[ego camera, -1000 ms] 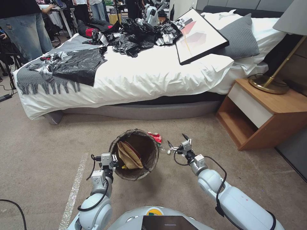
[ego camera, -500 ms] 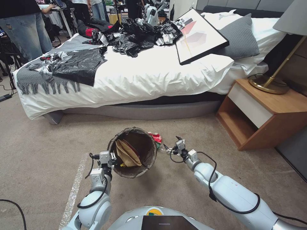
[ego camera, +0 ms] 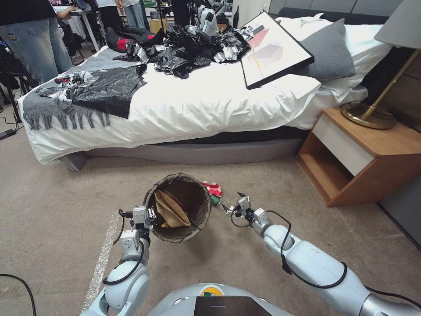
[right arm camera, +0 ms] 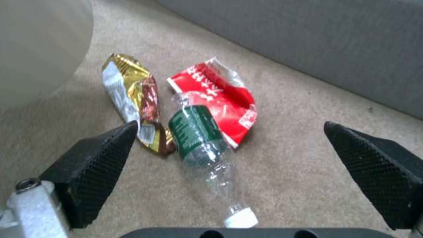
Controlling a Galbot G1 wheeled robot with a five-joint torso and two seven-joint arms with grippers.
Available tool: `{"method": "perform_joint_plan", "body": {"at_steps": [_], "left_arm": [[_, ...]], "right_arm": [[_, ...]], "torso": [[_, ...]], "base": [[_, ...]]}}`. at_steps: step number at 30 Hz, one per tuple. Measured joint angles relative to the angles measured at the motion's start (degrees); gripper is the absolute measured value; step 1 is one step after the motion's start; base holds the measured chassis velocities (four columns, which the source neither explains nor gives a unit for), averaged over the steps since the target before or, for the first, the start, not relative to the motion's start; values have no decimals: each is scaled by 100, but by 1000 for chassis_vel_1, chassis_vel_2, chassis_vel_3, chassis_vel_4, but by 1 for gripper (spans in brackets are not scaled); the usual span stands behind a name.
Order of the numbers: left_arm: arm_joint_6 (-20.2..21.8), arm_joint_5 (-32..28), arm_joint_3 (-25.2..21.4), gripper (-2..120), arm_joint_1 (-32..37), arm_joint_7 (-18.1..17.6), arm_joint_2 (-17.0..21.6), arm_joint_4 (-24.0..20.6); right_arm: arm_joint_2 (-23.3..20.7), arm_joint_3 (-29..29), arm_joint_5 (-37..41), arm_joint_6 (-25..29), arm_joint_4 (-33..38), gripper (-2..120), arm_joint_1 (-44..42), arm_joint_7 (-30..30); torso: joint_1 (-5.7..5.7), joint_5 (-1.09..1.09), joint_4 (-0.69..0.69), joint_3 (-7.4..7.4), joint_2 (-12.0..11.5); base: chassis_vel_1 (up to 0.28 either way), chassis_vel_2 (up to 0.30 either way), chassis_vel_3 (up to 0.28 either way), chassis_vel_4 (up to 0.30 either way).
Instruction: Pick up the trash bin, then pick up the garbage from the floor and place it into the trash bin.
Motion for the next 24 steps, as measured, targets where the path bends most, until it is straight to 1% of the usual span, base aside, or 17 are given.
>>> {"method": "perform_joint_plan", "body": {"at_steps": [4, 10, 14, 21, 24], "left_arm": [[0, -5, -27, 0, 3, -2, 8, -2], [0, -50, -51, 0, -24, -13, 25, -7], [0, -58, -52, 0, -31, -16, 18, -8], [4, -52, -19, 0, -19, -19, 14, -14], [4, -47, -9, 0, -18, -19, 14, -14]], "right_arm": [[54, -82, -16, 28, -144, 100, 87, -61], [199, -351, -93, 137, -647, 100, 354, -239], [283, -378, -112, 160, -850, 100, 426, -259], [470, -428, -74, 254, -1488, 100, 721, -415], [504, -428, -56, 255, -1572, 100, 772, -452]], "torso": [[0, 0, 0, 0, 0], [0, 0, 0, 0, 0], [0, 0, 1, 0, 0], [0, 1, 1, 0, 0], [0, 0, 0, 0, 0]], "base": [[0, 0, 0, 0], [0, 0, 0, 0], [0, 0, 0, 0], [0, 0, 0, 0], [0, 0, 0, 0]]}}
